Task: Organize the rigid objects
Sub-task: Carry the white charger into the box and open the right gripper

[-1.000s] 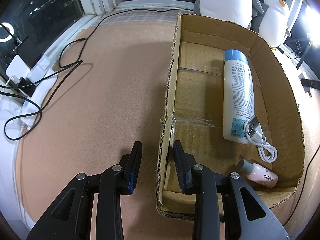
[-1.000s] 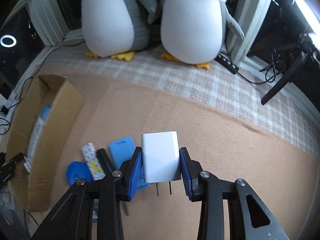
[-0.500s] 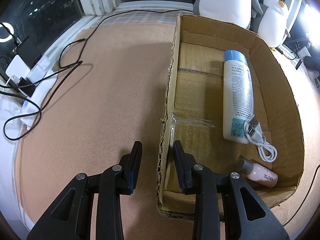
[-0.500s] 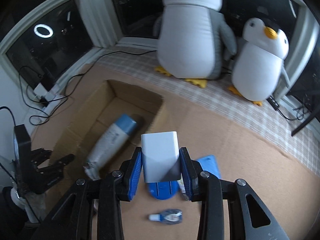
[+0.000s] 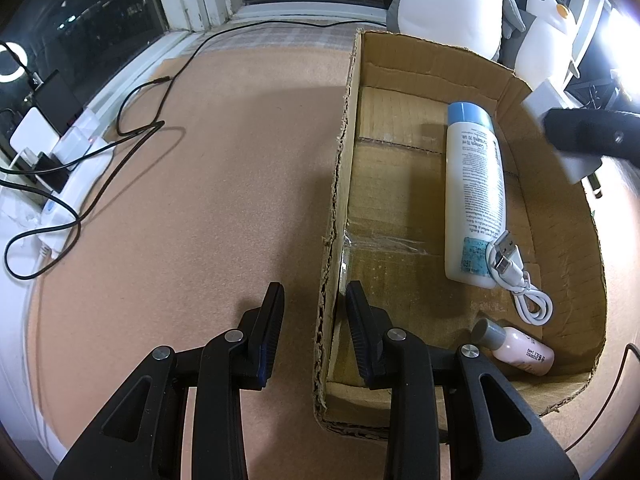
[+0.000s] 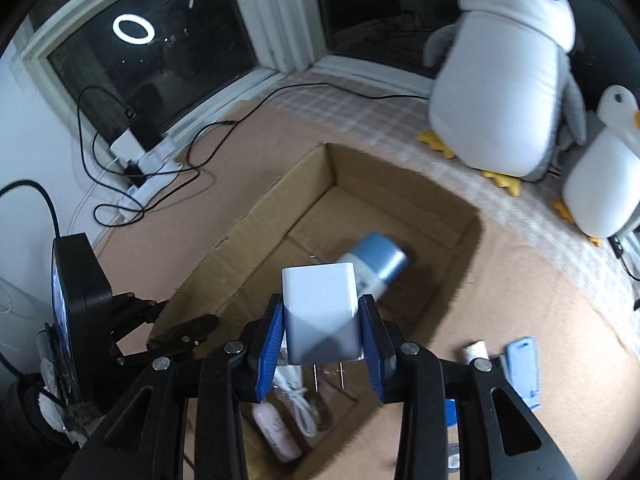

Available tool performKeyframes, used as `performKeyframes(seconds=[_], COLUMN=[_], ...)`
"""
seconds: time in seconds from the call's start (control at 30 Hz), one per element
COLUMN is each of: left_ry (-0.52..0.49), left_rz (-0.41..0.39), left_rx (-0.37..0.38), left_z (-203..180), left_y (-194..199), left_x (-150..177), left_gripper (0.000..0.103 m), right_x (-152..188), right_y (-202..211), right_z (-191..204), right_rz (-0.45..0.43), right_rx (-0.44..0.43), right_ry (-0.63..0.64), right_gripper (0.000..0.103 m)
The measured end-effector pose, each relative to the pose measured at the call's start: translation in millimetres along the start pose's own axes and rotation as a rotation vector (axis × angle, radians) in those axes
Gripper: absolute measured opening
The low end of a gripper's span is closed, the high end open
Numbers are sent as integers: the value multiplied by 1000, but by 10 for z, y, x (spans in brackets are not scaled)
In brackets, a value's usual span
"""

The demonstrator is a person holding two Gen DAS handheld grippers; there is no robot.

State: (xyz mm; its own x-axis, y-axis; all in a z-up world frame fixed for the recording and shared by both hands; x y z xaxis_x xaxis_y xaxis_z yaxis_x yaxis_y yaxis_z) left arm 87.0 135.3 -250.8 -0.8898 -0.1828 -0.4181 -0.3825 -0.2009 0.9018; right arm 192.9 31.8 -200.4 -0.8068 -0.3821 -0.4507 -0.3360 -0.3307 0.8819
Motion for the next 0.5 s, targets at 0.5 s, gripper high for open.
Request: performKeyframes(seconds=[0.5], left_ry=[3], left_rz=[1], left_rx=[0], left_z=[-2], left_y=[2], left_x=[0], left_gripper=[31], right_x=[37], right_y=[-357], right_z=[223], right_rz=[57], right_rx=[-49], right_ry=[19], right_gripper=[33])
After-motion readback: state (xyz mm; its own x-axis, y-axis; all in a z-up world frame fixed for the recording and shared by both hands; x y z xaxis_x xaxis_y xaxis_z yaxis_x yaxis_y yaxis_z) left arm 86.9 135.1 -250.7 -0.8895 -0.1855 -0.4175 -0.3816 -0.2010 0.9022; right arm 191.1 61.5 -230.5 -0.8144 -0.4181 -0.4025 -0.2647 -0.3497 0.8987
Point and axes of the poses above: each gripper's, at about its wrist camera, not at the fingertips, and y roughly against the way its jaws point, z to its left, x to its underside, the point moved 7 cm from there along -y, roughly the way its jaws point, and after that the axes turned 7 degrees about -x, right-handed, at the moved point
